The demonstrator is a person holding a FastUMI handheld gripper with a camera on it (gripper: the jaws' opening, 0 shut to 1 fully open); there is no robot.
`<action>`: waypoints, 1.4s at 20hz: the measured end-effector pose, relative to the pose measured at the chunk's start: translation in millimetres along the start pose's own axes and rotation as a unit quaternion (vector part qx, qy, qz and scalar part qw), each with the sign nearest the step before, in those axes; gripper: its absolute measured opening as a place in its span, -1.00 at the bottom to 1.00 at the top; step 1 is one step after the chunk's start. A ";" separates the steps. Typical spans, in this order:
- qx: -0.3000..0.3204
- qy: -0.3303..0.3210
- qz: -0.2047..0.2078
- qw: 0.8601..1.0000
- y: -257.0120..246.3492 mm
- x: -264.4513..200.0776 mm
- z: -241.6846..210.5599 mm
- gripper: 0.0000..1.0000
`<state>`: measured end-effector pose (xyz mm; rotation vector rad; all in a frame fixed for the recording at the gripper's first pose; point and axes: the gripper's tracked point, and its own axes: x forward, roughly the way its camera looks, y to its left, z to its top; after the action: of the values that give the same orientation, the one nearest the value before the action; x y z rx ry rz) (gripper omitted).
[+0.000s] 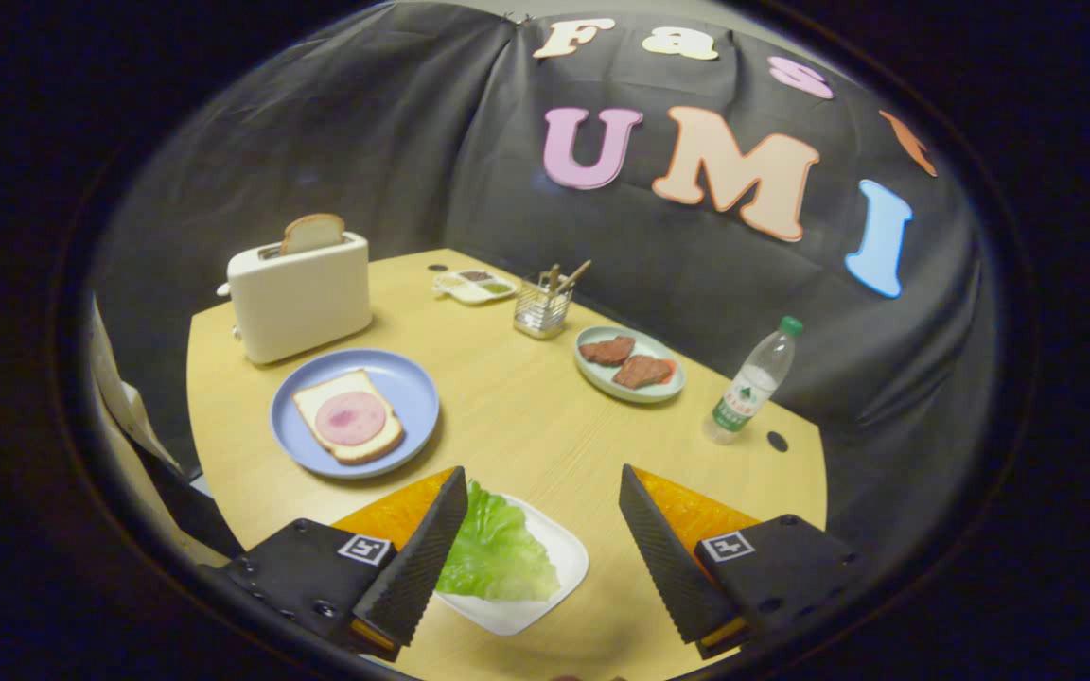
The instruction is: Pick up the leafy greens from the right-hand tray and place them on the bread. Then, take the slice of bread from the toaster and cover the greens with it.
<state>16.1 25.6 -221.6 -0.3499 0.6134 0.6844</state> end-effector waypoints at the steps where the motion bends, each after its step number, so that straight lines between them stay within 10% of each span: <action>1: 0.000 0.011 0.011 1.000 3.1 3.2 -8.9 1.00; 23: 0.024 0.151 0.103 0.983 36.0 52.8 -109.3 0.98; 28: 0.038 0.154 0.097 0.983 34.2 55.5 -111.1 0.25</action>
<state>-18.5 22.7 -345.6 -0.3303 0.9744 0.7974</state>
